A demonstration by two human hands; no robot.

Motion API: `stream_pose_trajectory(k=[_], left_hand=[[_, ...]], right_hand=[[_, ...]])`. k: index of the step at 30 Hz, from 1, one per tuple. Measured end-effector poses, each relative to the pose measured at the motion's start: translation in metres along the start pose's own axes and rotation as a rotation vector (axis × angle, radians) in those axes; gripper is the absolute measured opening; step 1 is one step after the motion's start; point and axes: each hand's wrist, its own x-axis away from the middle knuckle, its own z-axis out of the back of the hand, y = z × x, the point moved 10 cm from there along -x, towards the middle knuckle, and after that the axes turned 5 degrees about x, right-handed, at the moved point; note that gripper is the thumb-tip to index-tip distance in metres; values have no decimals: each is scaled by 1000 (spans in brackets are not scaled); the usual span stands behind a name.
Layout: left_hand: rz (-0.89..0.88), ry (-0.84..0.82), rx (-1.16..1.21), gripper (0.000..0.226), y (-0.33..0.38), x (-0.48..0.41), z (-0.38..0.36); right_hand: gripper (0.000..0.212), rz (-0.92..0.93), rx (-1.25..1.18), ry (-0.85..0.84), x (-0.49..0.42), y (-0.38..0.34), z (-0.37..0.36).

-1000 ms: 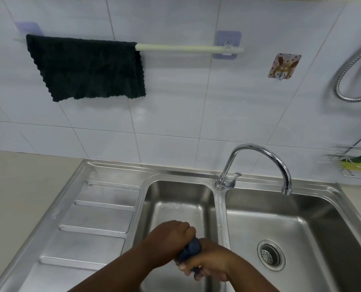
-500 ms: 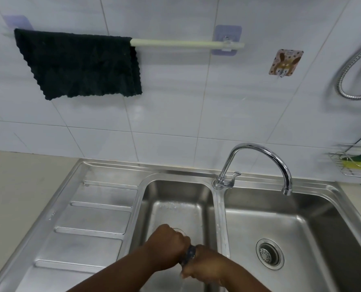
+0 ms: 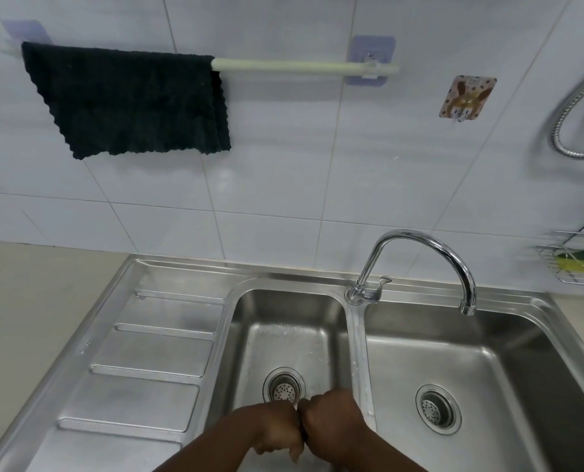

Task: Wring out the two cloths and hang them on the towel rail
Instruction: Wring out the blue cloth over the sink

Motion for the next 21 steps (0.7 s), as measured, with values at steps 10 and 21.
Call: stream_pose_trajectory(k=[10, 21], left_hand=[[-137, 49, 286, 49, -20, -10, -14], [-457, 632, 504, 10, -9, 57, 44]], right_hand=[[29, 58, -62, 30, 3, -17, -1], [45, -198, -961, 160, 36, 40, 35]])
